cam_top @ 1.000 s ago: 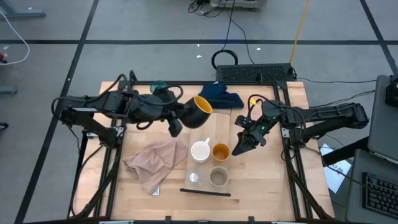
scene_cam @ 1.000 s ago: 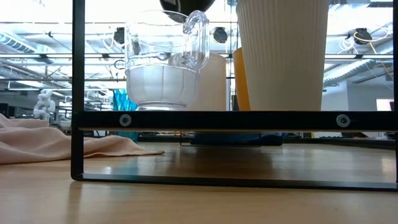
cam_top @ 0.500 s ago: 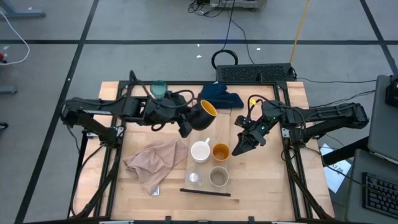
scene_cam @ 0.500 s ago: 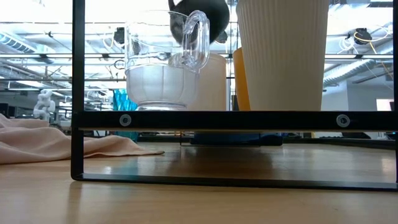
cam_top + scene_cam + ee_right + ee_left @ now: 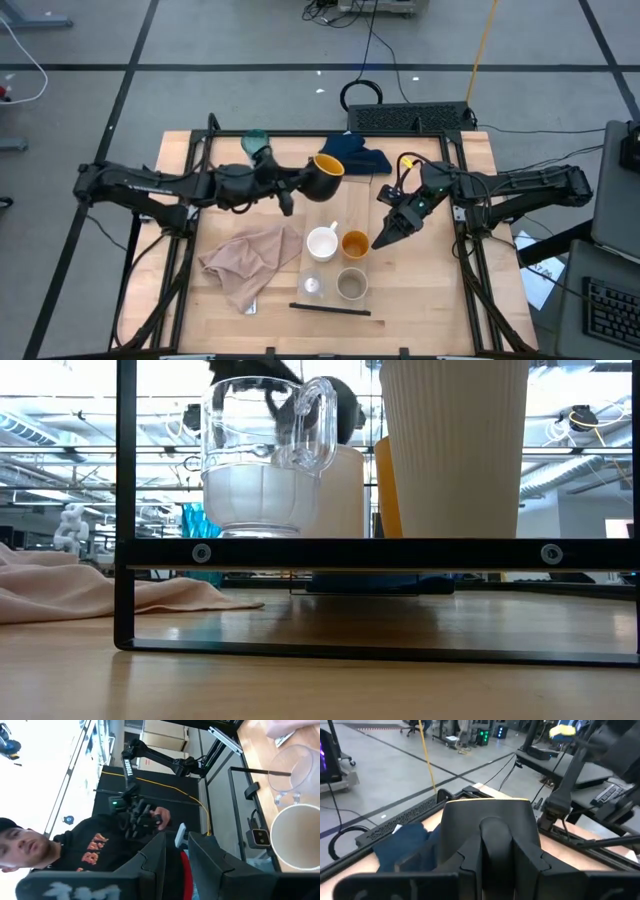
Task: Stack small to large cups/mugs on shelf
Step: Put the black cup on the shelf aligned with the white cup
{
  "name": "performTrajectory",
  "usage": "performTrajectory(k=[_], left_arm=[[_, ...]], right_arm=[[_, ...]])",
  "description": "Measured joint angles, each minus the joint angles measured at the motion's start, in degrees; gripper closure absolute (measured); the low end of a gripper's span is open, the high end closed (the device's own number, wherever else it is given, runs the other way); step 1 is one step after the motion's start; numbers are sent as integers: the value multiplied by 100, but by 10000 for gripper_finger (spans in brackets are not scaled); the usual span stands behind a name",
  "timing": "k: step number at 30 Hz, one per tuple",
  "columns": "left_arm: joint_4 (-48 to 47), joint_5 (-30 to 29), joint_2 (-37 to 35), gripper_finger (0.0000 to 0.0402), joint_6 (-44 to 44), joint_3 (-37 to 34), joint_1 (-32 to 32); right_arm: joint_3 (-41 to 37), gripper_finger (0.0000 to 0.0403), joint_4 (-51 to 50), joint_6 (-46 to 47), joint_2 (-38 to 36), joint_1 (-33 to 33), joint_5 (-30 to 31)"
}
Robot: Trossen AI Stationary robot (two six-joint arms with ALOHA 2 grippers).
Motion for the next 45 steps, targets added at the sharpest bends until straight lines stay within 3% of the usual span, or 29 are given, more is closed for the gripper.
performTrajectory(k=[10, 17, 29, 40, 45], left_arm=[[2380, 469, -357, 328, 405, -1802, 181], [3205, 626, -251, 328, 360, -2728, 227], [3800, 1308, -113, 328, 584, -3058, 500], [5379, 1377, 1192, 329, 519, -3067, 500], [5565, 1434, 1546, 329, 460, -3064, 500]], right_arm=[[-2, 328, 497, 426, 0, -1, 441], [-2, 328, 1176, 580, 0, -161, 1122], [-2, 328, 1220, 729, 0, -142, 1796], [-2, 328, 1342, 706, 0, -140, 2117], [-2, 328, 1333, 698, 0, -138, 2122]])
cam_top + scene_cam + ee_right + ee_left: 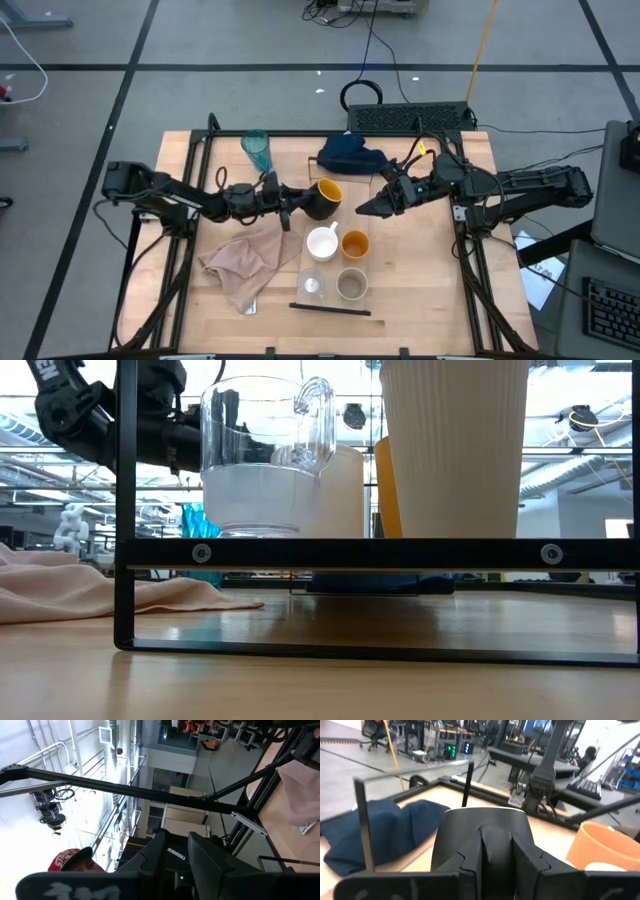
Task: Stack small to large cups/mugs on shelf
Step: Put the black cup on the shelf aligned with the white cup
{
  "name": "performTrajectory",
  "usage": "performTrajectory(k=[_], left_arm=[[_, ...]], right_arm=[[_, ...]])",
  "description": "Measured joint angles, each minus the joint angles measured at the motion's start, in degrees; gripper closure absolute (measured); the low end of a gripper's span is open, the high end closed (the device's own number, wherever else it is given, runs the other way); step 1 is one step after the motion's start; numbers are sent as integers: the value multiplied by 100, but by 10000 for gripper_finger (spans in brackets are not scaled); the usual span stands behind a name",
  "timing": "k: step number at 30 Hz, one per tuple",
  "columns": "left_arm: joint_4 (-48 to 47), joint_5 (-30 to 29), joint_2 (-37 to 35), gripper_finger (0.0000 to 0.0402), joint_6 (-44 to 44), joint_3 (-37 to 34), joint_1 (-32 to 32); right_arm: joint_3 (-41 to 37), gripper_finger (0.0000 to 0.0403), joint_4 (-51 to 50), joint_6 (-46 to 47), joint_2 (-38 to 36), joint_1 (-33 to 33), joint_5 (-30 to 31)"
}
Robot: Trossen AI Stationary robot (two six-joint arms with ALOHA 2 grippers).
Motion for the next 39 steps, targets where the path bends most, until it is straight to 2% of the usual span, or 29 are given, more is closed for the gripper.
performTrajectory(k=[16, 39], left_arm=[[635, 218, 768, 329, -155, 28, 40], [-395, 365, 799, 327, -435, 9, -105]], right_arm=[[1, 328, -46, 50, 0, 0, 111], [2, 328, -48, -15, 0, 0, 109]])
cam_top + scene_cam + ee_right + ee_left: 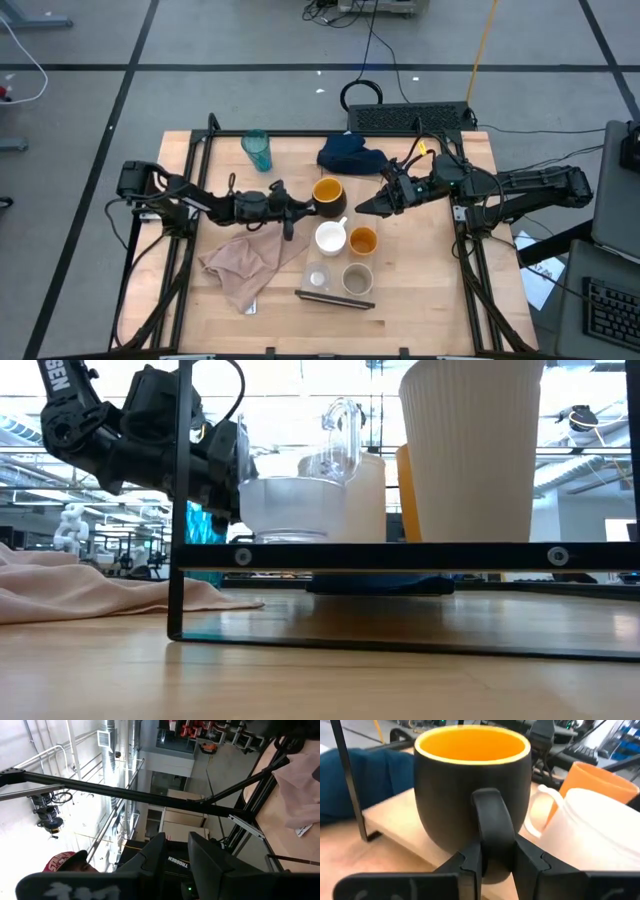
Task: Stack small to large cups/mugs on shelf
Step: Put the black cup on the shelf aligned with the white cup
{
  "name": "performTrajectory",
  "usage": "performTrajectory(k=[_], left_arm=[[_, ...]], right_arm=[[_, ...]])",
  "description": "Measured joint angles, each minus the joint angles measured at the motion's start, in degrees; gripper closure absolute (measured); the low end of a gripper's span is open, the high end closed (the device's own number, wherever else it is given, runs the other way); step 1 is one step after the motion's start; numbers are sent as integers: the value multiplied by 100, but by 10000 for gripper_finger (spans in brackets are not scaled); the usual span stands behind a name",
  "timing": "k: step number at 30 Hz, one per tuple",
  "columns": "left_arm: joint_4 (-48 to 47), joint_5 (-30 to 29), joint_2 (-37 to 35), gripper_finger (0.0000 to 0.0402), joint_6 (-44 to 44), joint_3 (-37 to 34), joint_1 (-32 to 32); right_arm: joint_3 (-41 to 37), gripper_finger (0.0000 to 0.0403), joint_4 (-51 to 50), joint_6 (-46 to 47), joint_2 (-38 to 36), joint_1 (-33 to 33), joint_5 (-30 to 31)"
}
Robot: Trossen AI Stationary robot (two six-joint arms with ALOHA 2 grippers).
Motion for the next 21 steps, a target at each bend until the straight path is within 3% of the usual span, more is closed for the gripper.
performTrajectory(k=[14, 21], left_arm=[[69, -141, 8, 326, -158, 41, -75], [-114, 61, 9, 328, -121, 258, -66]], right_arm=[[0, 328, 1, 3, 0, 0, 0], [0, 328, 0, 0, 0, 0, 0]])
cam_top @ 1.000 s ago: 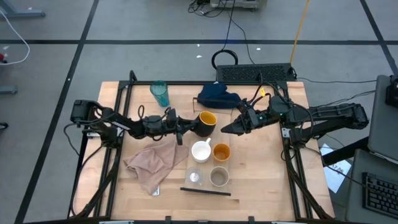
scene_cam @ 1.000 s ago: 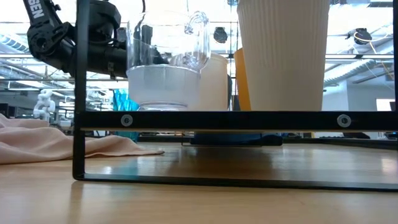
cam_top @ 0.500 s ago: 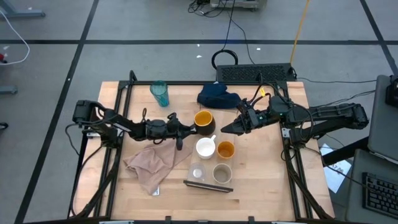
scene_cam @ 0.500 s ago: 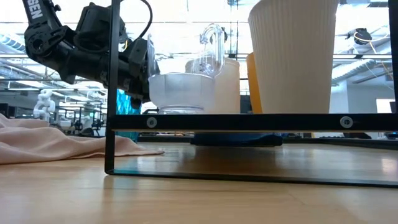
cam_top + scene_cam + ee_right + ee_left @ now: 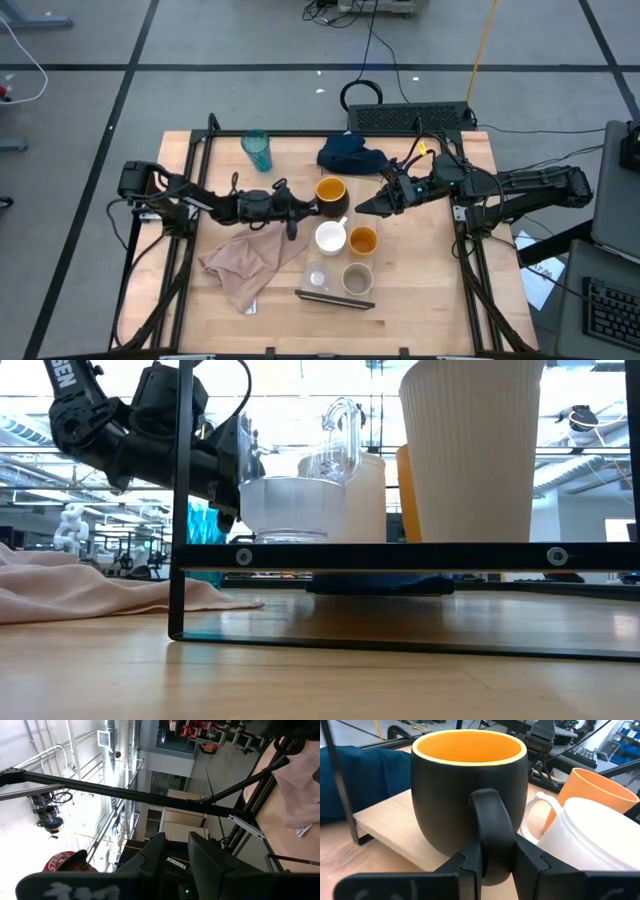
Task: Stack small to large cups/mugs on shelf
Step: Put the black cup on the shelf aligned with the white cup
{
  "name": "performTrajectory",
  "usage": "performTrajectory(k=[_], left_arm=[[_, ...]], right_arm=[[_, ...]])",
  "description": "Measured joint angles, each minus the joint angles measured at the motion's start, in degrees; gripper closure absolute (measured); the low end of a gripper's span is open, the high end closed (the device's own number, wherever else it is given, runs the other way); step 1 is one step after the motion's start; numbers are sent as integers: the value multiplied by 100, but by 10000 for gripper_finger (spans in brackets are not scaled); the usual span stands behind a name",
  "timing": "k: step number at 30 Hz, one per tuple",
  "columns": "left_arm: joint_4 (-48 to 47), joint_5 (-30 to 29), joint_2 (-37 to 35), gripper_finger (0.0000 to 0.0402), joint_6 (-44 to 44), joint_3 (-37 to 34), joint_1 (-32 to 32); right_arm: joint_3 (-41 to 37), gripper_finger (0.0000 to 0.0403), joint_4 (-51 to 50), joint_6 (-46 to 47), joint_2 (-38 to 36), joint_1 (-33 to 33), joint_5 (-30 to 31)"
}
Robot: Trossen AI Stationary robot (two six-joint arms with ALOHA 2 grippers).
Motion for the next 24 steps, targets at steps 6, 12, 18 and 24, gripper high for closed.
performTrajectory(k=[6, 12, 18, 24], left_arm=[[-647, 108, -13, 326, 336, 304, -24], [-758, 89, -13, 326, 425, 420, -27], [-921, -9, -63, 326, 429, 470, -31], [-1455, -284, -445, 326, 580, 470, 52]], right_arm=[[0, 328, 0, -63, 0, 0, 0], [0, 328, 0, -65, 0, 0, 0], [0, 328, 0, -93, 0, 0, -1], [0, 328, 0, -146, 0, 0, 0]])
